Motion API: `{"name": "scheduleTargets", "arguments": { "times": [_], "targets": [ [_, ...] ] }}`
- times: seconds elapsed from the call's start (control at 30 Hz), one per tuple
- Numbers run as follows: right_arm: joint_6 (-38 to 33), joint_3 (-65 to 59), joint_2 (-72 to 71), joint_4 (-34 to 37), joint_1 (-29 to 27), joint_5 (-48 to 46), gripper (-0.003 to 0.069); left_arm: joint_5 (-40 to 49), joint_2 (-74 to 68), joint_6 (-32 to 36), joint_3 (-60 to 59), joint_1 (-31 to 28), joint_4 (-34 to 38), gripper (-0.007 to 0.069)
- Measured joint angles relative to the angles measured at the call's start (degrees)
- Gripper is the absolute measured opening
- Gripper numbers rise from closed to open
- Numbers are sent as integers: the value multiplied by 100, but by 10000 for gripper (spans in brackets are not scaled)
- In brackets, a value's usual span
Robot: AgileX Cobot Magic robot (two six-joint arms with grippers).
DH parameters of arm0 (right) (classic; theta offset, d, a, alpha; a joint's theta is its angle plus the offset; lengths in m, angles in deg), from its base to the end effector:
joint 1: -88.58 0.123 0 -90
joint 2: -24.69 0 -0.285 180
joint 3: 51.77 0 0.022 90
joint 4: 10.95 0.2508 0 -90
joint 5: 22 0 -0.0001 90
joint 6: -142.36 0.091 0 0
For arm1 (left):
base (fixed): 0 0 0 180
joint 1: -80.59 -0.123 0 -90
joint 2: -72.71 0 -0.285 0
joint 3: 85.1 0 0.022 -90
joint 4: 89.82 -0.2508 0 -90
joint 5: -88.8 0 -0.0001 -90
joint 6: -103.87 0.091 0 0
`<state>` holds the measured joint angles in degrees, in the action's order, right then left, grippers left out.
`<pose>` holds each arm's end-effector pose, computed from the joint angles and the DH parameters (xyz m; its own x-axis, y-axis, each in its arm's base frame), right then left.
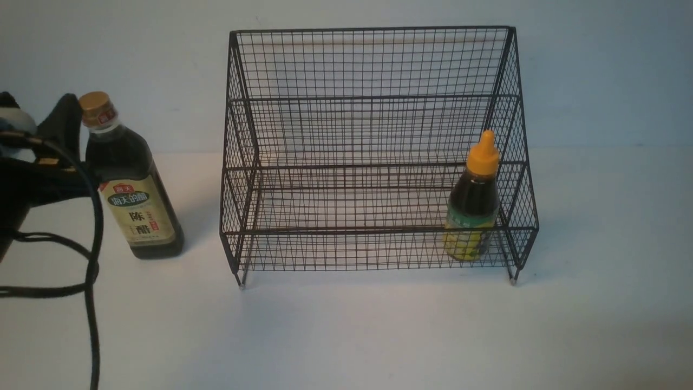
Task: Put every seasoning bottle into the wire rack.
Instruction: Use the left arm to grab the condiment bottle closest to it
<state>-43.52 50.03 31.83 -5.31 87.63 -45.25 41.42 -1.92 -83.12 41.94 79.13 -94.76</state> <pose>0.0517 0.0027 0.1718 -0.3168 -0.0069 -0.9485 -0.0241 0.9997 0.0008 0.2262 0.0000 0.2774 0.1655 -0.0592 -0.9844 0.0476 0.9975 -0.0520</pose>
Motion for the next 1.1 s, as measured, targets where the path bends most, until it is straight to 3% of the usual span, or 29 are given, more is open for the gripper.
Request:
{"name": "scheduleTargets", "arguments": {
  "times": [0.2,0.87,1.0,1.1],
  "targets": [
    [-5,0,0,0,0,0,-15,-12,-605,0,424,0,277,553],
    [-5,0,0,0,0,0,-15,-15,-2545,-6,1672,0,625,554],
    [-5,0,0,0,0,0,-15,198,-2674,-6,1693,0,625,500],
    [-5,0,0,0,0,0,-15,303,-2693,-10,1693,0,606,330]
  ]
}}
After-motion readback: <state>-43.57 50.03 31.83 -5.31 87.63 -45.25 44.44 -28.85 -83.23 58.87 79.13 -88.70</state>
